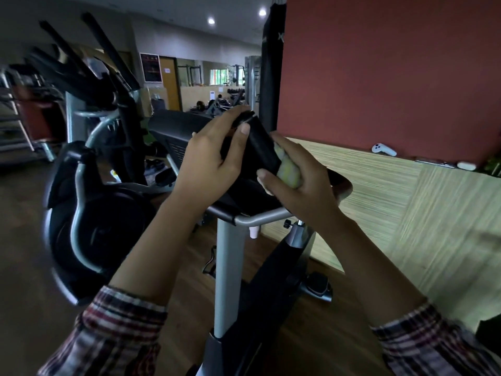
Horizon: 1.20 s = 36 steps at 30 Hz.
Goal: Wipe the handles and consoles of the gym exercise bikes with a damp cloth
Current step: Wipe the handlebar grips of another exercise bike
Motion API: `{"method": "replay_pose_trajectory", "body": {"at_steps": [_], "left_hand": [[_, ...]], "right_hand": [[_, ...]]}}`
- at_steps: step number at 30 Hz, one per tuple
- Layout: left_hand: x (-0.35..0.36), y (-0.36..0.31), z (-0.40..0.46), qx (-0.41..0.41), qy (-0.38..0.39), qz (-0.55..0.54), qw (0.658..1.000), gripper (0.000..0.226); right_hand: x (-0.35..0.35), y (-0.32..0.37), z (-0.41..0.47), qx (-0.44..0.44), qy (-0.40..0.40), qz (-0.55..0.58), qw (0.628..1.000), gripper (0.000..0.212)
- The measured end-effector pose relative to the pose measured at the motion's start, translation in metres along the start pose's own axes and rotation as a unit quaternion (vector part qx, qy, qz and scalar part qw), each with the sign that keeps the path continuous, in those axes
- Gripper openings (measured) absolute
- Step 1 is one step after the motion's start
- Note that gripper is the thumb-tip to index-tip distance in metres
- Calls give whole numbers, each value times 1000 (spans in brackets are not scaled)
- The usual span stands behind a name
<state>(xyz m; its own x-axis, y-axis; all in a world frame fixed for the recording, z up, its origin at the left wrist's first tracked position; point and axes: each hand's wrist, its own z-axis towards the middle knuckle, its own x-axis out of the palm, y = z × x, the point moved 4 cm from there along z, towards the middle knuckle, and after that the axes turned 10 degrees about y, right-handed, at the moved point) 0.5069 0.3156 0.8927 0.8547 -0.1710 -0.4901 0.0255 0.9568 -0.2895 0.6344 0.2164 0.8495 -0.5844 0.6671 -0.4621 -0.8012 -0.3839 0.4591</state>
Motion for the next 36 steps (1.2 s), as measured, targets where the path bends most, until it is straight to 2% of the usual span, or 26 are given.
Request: {"method": "replay_pose_trajectory", "body": {"at_steps": [8,14,18,23,29,32,36], "left_hand": [[1,-4,-2,-7,-2,38,999,37],[2,-2,0,10,-9,47,999,37],[3,-2,1,21,-18,54,998,35],[2,-3,1,15,-28,44,999,36],[4,-7,-3,-17,-33,29,999,32],[7,-16,-4,-30,-73,49,996,32],[20,-29,-6,-40,-119,64,990,30]], "right_hand": [[-7,-20,-25,-22,-3,-29,999,57],[4,2,-3,-64,-34,-97,993,59],[-1,-7,-17,-87,-21,-73,993,55],[-2,-5,-7,-110,18,-26,993,55],[-6,-18,-4,-128,109,24,985,57],[-15,-32,-13,-141,162,54,975,56],[-14,-28,-5,-174,191,45,965,43]]}}
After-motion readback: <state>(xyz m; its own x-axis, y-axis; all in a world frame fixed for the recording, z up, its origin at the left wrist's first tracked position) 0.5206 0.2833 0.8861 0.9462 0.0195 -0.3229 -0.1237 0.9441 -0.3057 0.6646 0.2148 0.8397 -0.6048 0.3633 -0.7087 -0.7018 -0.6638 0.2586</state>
